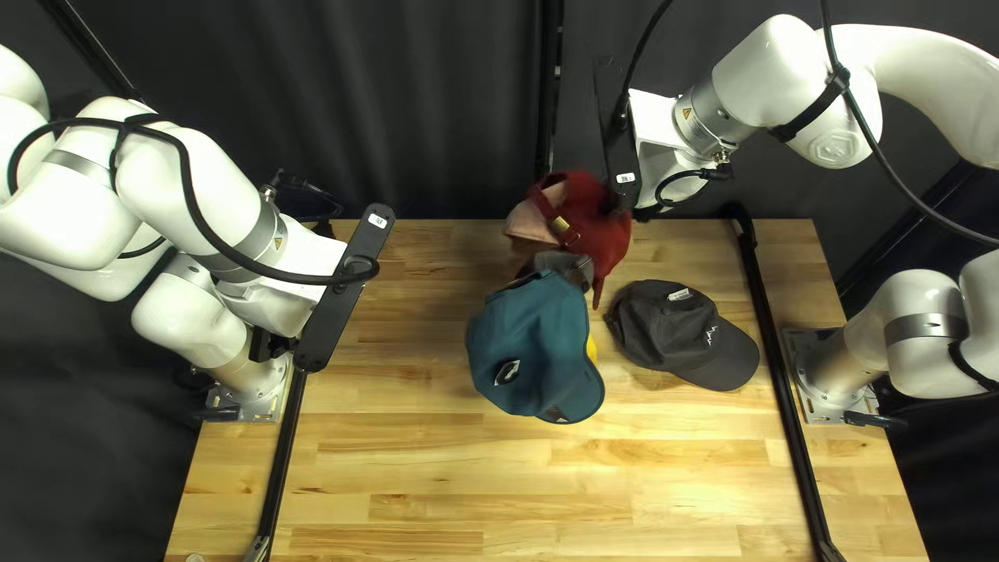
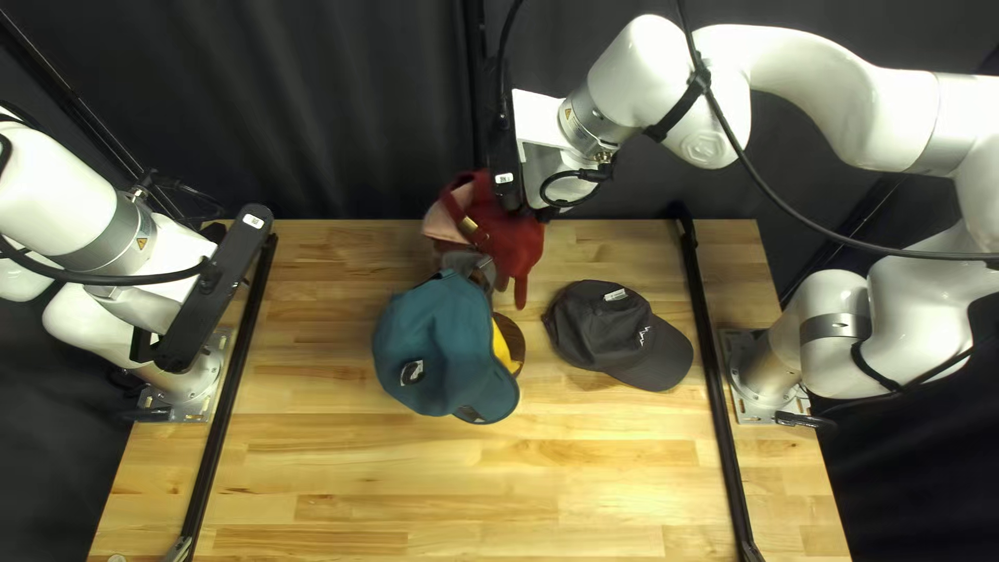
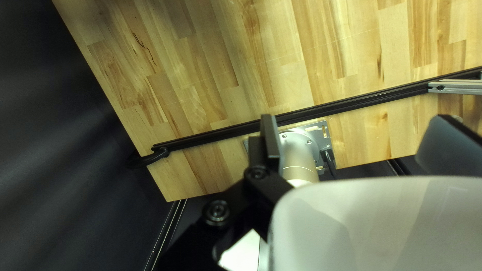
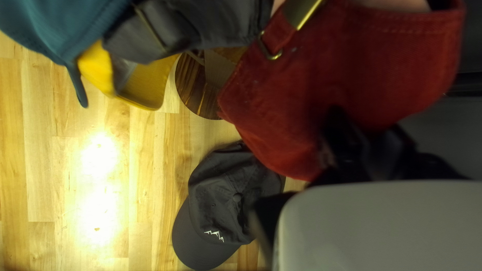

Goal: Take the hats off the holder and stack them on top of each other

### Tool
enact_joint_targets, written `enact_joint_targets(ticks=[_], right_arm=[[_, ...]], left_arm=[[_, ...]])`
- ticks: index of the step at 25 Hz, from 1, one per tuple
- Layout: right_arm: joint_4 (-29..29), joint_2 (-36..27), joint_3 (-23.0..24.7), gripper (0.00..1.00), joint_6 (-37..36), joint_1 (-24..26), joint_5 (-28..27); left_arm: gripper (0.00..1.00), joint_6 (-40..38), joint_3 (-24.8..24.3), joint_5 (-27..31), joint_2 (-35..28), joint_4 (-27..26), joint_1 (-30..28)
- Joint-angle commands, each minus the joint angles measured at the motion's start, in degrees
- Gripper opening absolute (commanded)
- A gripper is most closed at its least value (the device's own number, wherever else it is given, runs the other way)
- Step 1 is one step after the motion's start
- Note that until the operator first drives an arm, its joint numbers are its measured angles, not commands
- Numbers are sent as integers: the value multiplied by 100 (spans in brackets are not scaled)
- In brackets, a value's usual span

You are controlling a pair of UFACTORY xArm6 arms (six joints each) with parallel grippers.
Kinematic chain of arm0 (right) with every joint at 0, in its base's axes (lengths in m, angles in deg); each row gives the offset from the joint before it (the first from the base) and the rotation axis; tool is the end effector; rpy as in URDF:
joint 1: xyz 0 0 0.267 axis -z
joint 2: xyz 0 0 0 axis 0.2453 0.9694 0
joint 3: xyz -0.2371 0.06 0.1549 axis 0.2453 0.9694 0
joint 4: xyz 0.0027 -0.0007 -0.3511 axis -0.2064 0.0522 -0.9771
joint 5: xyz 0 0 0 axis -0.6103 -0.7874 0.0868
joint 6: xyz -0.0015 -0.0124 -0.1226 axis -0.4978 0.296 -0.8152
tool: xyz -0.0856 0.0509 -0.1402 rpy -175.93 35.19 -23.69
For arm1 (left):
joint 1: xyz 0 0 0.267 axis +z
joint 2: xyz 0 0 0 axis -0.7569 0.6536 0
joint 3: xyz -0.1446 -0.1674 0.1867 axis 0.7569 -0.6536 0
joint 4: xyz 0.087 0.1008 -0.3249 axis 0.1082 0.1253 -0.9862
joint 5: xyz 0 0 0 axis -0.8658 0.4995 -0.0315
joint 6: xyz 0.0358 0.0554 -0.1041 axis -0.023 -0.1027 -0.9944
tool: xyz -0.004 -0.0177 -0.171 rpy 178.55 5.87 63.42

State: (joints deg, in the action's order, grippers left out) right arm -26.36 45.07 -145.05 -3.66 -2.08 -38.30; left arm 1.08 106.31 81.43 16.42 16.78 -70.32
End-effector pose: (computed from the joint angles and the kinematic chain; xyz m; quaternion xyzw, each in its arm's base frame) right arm 0.4547 -0.1060 0.4034 0.9735 0.0555 0.2085 0.0762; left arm 0.2478 -0.0658 0.3777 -0.9864 0.1548 -0.0347 0.0440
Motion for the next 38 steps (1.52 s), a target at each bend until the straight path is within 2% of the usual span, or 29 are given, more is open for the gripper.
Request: enact_joint_targets(ticks=[1,9,17,24,25,26,27,32,35,38], right_arm=[[-36,-29,-163,0,-13,-43,-208],[-162,-141,-418,0,-25,-140,-587],[-150,-105,-313,0,-50,-159,-497],[-101,175,-129,0,-25,-242,-130],[-76,204,-80,8,-37,-238,-75],[-61,225,-58,37,-41,-239,-47],[-54,242,-43,60,-39,-244,-27],[22,344,-101,90,-125,-234,-75],[32,304,-341,97,-225,-194,-357],[-1,112,-424,97,-292,-151,-598]], left_arm=[[100,0,0,0,0,0,0],[100,0,0,0,0,0,0],[100,0,0,0,0,0,0],[100,0,0,0,0,0,0],[100,0,0,0,0,0,0],[100,0,0,0,0,0,0],[100,0,0,0,0,0,0],[100,0,0,0,0,0,0],[100,0,0,0,0,0,0],[100,0,0,0,0,0,0]])
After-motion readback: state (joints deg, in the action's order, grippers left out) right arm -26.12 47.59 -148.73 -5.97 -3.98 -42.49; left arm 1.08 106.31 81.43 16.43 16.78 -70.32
